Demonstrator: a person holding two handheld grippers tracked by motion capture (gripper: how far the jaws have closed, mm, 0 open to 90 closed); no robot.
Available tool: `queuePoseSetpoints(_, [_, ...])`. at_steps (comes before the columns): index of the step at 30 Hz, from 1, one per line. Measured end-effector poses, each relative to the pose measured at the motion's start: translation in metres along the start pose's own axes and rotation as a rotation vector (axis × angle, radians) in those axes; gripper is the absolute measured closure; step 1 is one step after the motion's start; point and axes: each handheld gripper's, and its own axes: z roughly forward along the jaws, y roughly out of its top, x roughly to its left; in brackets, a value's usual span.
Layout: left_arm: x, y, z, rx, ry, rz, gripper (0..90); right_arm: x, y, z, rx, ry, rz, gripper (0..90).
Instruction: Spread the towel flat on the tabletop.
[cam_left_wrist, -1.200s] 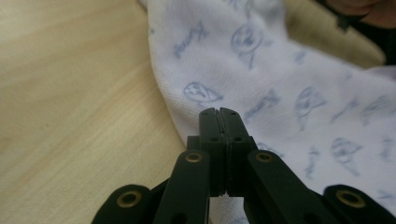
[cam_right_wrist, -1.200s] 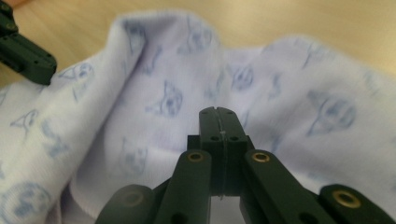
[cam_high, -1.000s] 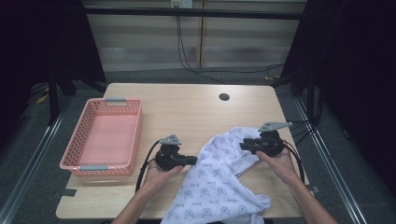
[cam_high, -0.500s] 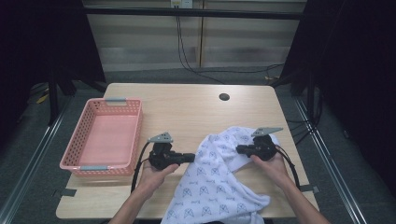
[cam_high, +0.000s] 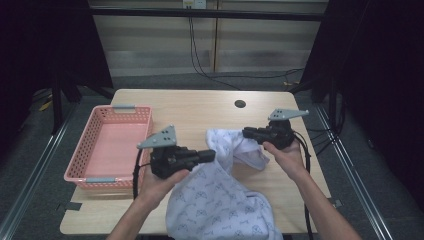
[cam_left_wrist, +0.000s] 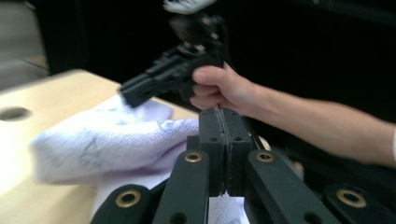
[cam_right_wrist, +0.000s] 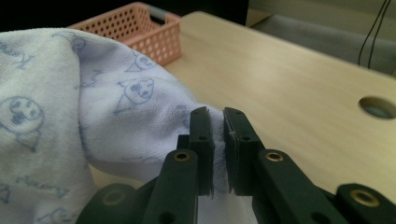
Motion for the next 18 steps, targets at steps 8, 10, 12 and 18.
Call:
queuePoseSetpoints(8, [0.019, -0.058, 0.033, 0.124, -0.016, -0.124, 65.1, 0.001, -0.08, -0.018, 0.169, 0.001, 0.021, 82.7])
queuePoseSetpoints(10, [0.04, -0.061, 0.034, 0.142, 0.058, -0.156, 65.2, -0.002, -0.094, -0.022, 0.21, -0.006, 0.036, 82.6])
queuePoseSetpoints(12, [0.061, -0.067, 0.039, 0.168, 0.126, -0.197, 65.1, -0.001, -0.106, -0.023, 0.249, -0.002, 0.045, 81.6])
queuePoseSetpoints(18, [0.077, -0.087, 0.078, 0.239, 0.066, -0.257, 55.5, 0.002, -0.12, -0.021, 0.3, 0.016, 0.038, 69.3])
